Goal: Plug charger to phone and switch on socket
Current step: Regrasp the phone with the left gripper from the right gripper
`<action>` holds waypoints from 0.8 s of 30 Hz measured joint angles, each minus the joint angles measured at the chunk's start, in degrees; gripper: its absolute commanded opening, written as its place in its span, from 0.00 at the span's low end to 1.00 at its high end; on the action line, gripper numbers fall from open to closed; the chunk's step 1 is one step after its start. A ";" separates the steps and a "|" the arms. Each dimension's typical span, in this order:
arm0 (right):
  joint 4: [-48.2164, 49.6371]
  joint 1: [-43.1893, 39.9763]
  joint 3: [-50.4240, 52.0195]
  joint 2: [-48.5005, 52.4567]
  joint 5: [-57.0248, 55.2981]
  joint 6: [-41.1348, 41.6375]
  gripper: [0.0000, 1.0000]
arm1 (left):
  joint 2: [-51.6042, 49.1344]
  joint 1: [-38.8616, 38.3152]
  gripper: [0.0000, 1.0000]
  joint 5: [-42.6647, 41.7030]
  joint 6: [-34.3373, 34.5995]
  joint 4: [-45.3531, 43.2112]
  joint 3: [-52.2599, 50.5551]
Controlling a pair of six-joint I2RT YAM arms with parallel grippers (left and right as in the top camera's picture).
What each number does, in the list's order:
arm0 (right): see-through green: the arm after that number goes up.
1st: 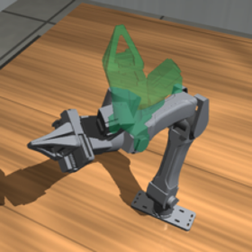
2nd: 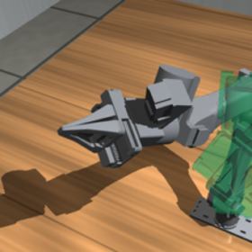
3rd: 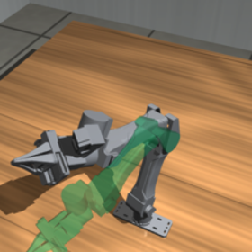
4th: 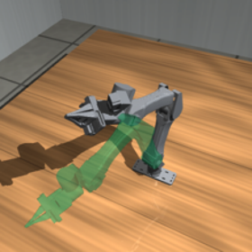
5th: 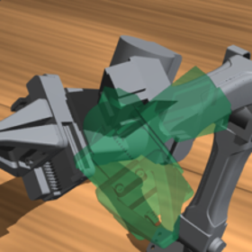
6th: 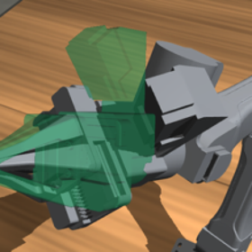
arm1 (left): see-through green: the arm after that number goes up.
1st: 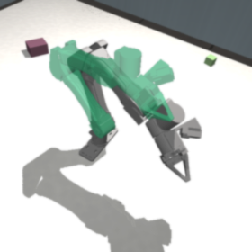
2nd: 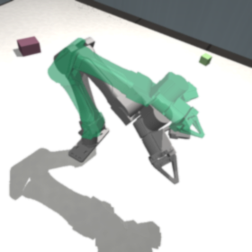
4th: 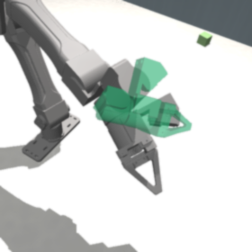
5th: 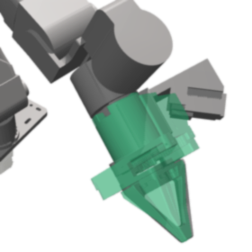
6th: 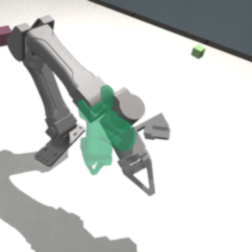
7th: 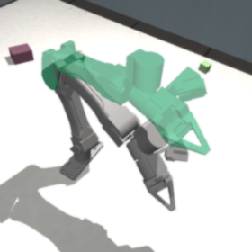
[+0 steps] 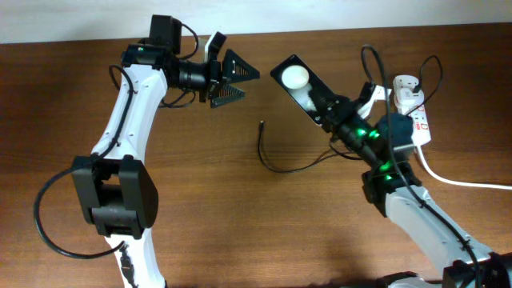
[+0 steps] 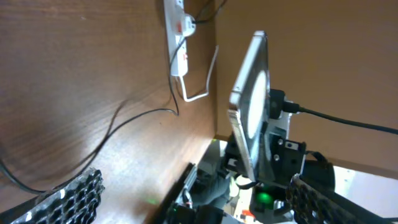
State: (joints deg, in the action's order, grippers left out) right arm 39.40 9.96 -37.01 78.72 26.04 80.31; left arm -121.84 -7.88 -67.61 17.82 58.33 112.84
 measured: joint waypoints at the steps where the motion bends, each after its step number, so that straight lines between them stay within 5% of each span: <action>1: 1.44 2.62 0.00 0.04 -4.72 0.74 0.04 | 0.00 0.00 0.99 -1.62 1.01 -1.40 0.00; 6: 5.05 11.08 -0.02 0.11 -22.51 2.01 0.04 | 0.00 -1.88 0.99 -3.61 7.76 -8.15 -0.02; 13: 5.55 12.44 -0.15 0.15 -28.68 6.49 0.04 | 0.00 -4.96 1.00 -4.96 20.22 -22.29 -0.11; 18: 5.57 12.50 -0.90 0.22 -29.07 12.90 0.04 | 0.00 -8.33 0.79 -4.42 32.83 -35.47 -0.15; 24: 5.60 12.50 -2.21 0.42 -29.07 13.77 0.04 | 0.00 -11.85 0.56 -1.22 42.03 -36.72 -0.13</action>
State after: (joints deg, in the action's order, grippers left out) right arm 44.99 22.46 -39.22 79.13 -3.03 94.08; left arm -121.84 -19.73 -68.84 59.86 21.61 112.71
